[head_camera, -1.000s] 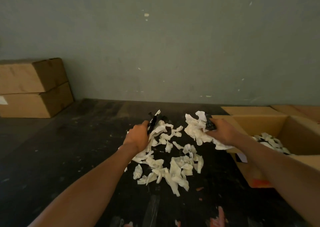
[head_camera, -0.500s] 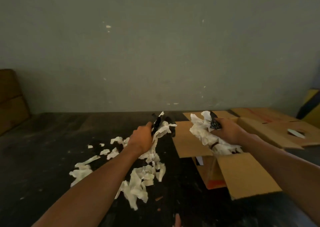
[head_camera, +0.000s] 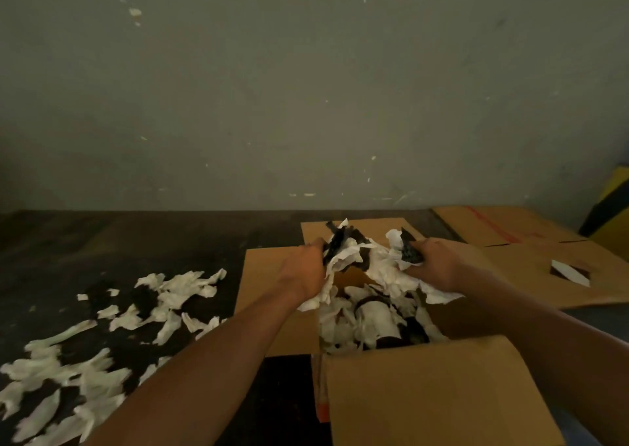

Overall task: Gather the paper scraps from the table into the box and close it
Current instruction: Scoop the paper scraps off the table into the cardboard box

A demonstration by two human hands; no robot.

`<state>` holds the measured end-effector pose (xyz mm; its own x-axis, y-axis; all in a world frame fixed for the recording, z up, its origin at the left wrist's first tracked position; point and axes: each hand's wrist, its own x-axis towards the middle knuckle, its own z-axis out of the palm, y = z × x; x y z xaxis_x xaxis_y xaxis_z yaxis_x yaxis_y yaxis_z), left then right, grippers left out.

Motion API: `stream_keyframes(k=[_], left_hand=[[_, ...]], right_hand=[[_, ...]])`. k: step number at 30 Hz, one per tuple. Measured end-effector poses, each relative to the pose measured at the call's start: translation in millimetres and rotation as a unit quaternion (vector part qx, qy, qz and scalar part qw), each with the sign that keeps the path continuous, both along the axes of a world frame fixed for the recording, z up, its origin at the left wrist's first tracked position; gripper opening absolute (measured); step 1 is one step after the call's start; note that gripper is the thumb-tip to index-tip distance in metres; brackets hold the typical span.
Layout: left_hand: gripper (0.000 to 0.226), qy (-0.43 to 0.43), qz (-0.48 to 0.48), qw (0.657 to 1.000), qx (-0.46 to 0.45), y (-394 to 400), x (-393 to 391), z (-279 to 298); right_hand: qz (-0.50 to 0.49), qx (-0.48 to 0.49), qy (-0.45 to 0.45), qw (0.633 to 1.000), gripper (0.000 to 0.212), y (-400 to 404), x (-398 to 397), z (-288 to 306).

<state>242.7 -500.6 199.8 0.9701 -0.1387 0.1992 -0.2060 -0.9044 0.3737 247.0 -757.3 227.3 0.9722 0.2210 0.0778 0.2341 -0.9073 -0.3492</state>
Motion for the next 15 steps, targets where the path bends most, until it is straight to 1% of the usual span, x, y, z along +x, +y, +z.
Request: stream_keyframes(k=[4, 8, 10, 12, 13, 15], left_hand=[[0.023, 0.046, 0.005, 0.999, -0.025, -41.5, 22.5, -22.7], [0.021, 0.098, 0.026, 0.995, 0.021, -64.1, 41.3, -48.3], [0.024, 0.121, 0.032, 0.992, 0.032, -71.0, 47.3, -57.8], [0.032, 0.150, 0.034, 0.987, 0.049, -75.7, 53.0, -66.7], [0.040, 0.168, 0.033, 0.984, 0.053, -77.6, 56.4, -71.6], [0.063, 0.201, 0.026, 0.977, 0.065, -80.1, 62.4, -81.8]], right_hand=[[0.010, -0.007, 0.053, 0.998, 0.032, -19.8, 34.9, -31.3], [0.001, 0.008, 0.086, 0.996, 0.046, -35.1, 57.7, -63.9], [-0.002, 0.004, 0.094, 0.996, 0.051, -40.4, 65.5, -75.5], [-0.004, -0.004, 0.100, 0.995, 0.054, -43.9, 72.4, -84.2], [-0.002, -0.005, 0.103, 0.995, 0.053, -45.3, 75.8, -88.1], [0.008, 0.007, 0.107, 0.994, 0.051, -48.4, 81.8, -95.4]])
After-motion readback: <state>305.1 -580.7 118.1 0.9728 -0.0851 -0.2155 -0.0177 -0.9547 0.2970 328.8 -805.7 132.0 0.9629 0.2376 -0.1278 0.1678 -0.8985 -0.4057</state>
